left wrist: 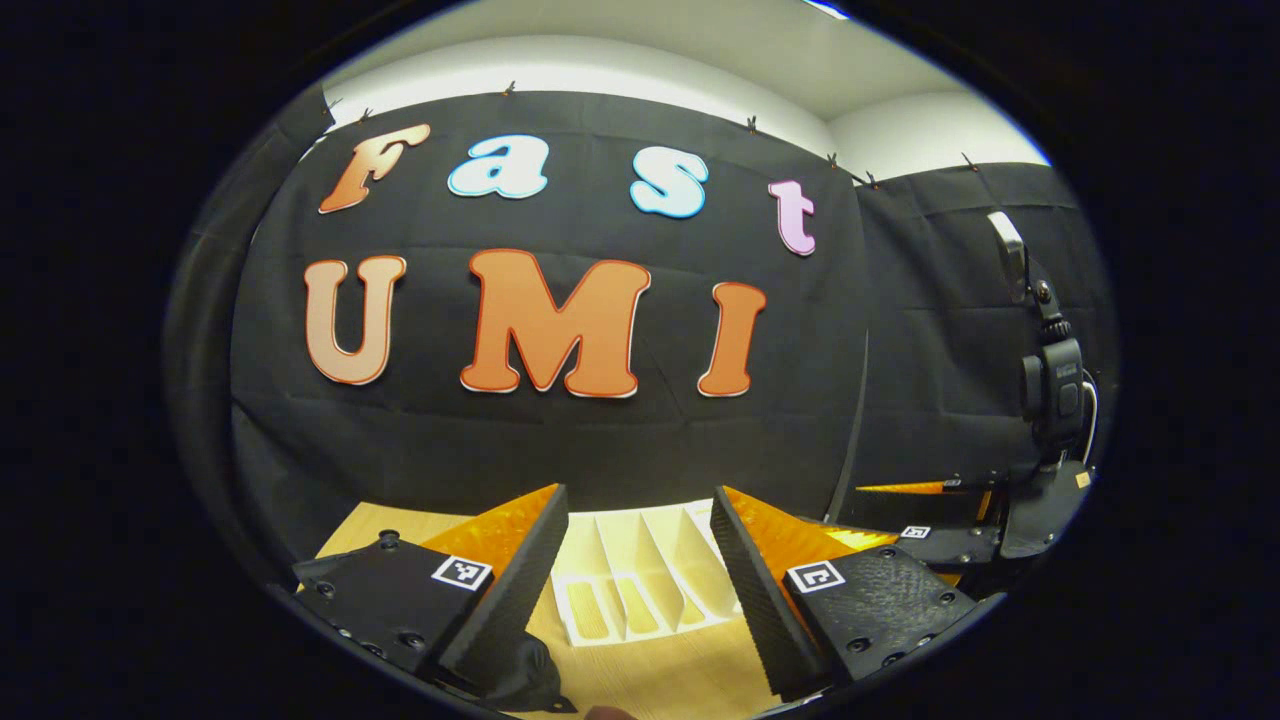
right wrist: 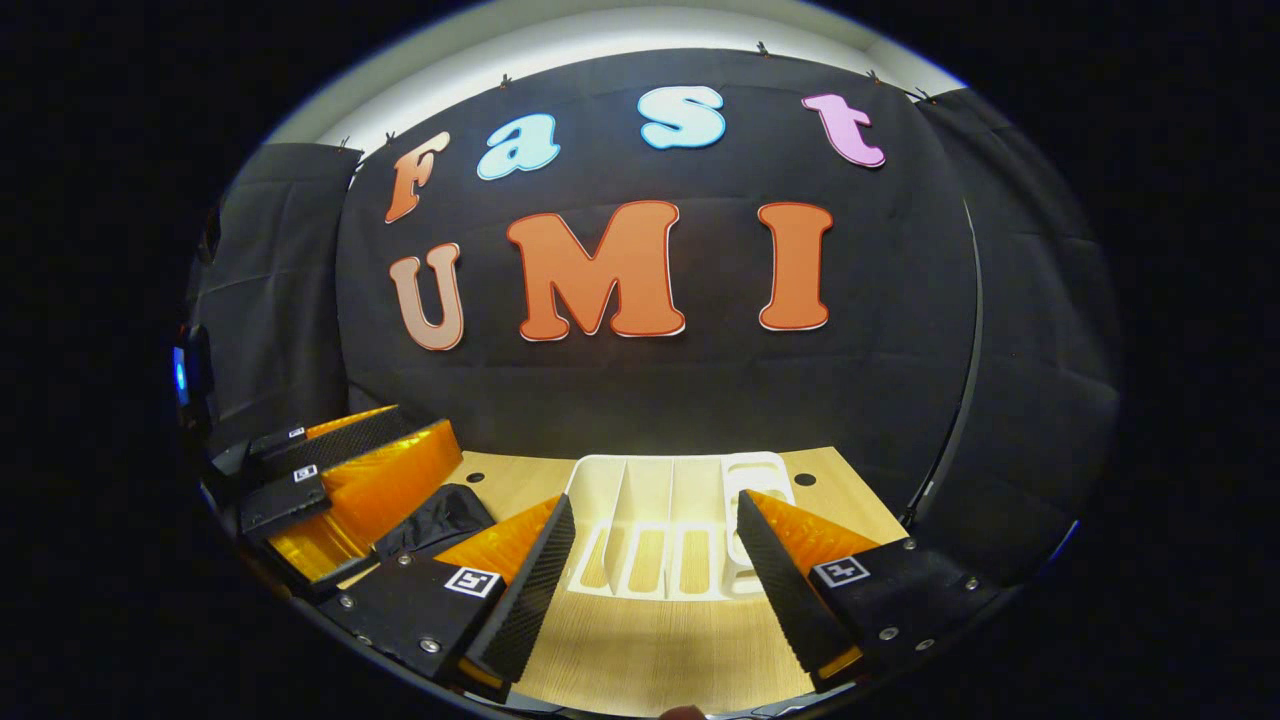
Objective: Open the schoolbag, grab two books from the bookshelf and put them into the schoolbag.
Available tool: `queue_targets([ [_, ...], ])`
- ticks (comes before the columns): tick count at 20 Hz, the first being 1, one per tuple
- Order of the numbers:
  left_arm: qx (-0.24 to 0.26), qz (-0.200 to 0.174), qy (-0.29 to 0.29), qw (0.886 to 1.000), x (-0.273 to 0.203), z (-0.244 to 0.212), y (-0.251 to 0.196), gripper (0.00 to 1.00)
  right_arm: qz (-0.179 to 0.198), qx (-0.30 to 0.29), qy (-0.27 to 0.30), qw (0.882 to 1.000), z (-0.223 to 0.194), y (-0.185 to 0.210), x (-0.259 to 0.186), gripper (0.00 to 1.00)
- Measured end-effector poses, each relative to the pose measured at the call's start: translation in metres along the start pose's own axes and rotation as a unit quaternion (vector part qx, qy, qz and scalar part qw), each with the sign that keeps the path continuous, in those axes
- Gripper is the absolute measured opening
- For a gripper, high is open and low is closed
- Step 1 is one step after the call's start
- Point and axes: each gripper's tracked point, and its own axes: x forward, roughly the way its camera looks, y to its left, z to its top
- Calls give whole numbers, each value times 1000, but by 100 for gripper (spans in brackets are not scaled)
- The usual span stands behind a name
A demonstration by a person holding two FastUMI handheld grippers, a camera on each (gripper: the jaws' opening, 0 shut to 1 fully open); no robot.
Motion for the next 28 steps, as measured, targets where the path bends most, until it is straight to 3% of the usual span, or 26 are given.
queue_targets([
  [5, -13, 0, -26, 1000, -7, 15, 18, 94, -18, 8, -14, 1000, 13, 4, 4, 98],
  [7, -22, 2, -19, 1000, -6, 11, 18, 90, -30, 7, -21, 999, 12, 8, 4, 97],
  [10, -28, 5, -14, 1000, -14, 3, 34, 96, -23, 17, -20, 999, 9, 19, -1, 98],
  [13, -28, 14, -6, 999, -27, -4, 35, 91, -29, 7, -26, 999, 9, 19, -4, 98],
  [15, -18, 16, -6, 1000, -32, -4, 35, 95, -30, -1, -31, 999, 9, 23, -9, 98],
  [17, -6, 18, -14, 1000, -35, -2, 32, 91, -30, -4, -32, 999, 6, 25, -11, 98],
  [18, -5, 14, -20, 1000, -37, 0, 30, 95, -27, -5, -32, 999, 4, 27, -12, 98],
  [24, 11, 23, -28, 999, -40, -1, 24, 95, -36, -6, -48, 998, 6, 25, -16, 98],
  [25, 9, 25, -28, 999, -40, -3, 24, 91, -39, -6, -49, 998, 6, 23, -16, 98],
  [26, 11, 25, -30, 999, -40, -2, 23, 95, -39, -6, -51, 998, 6, 25, -17, 97],
  [28, 19, 35, -33, 999, -41, -1, 28, 95, -38, -9, -54, 998, 5, 24, -17, 98],
])
